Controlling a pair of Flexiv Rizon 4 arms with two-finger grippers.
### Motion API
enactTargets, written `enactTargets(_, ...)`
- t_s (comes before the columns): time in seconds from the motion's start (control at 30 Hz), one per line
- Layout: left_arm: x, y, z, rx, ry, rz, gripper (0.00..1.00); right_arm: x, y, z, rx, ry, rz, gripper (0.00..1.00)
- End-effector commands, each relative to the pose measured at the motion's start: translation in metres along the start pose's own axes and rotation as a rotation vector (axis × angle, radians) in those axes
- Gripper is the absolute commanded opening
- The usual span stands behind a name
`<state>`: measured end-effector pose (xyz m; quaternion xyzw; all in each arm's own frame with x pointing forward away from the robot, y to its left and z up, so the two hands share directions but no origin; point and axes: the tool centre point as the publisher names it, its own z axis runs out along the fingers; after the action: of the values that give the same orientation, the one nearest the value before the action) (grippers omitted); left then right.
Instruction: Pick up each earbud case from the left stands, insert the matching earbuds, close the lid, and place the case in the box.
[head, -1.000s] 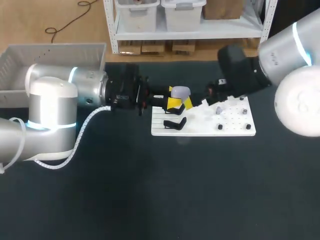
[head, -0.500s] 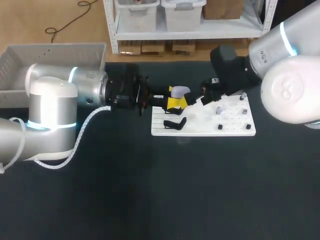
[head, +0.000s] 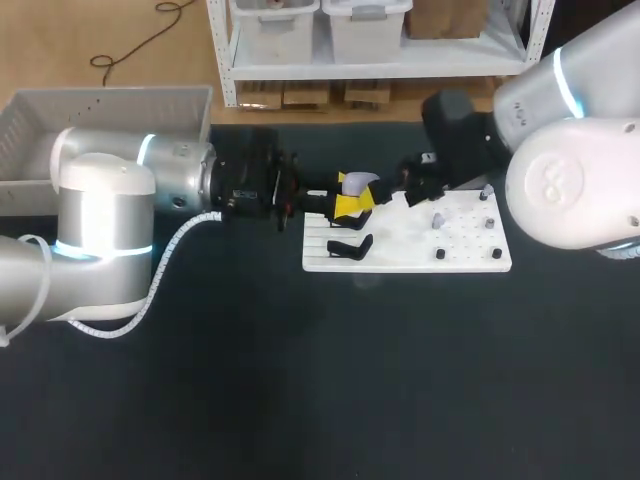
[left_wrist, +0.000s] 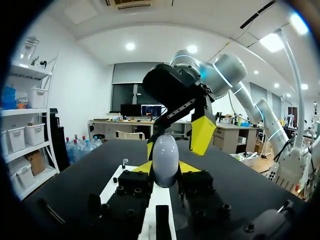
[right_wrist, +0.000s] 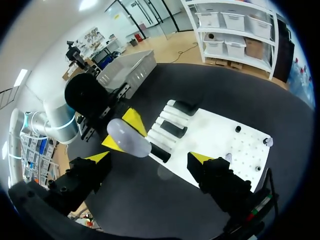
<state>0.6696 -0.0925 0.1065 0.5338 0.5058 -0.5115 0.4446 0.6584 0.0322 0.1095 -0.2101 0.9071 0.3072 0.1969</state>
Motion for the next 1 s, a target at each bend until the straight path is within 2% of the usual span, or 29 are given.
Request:
enactTargets(0.03,0.001,0.0,0.0,-0.001,-0.003,0.003,0.0,0.001,-0.002,0.0,0.013,-0.024,0.009,1.0)
enactTargets(0.73,0.001,0.0,0.0,-0.001,-0.003,0.003,0.0,-0.011,-0.006,-0.001,0.03,-0.048,0.023,1.0)
enactTargets(1.0,0.001,0.0,0.0,-0.001,-0.003,0.003,0.0,-0.022,-0.004,-0.008,0.053,-0.092,0.025,1.0)
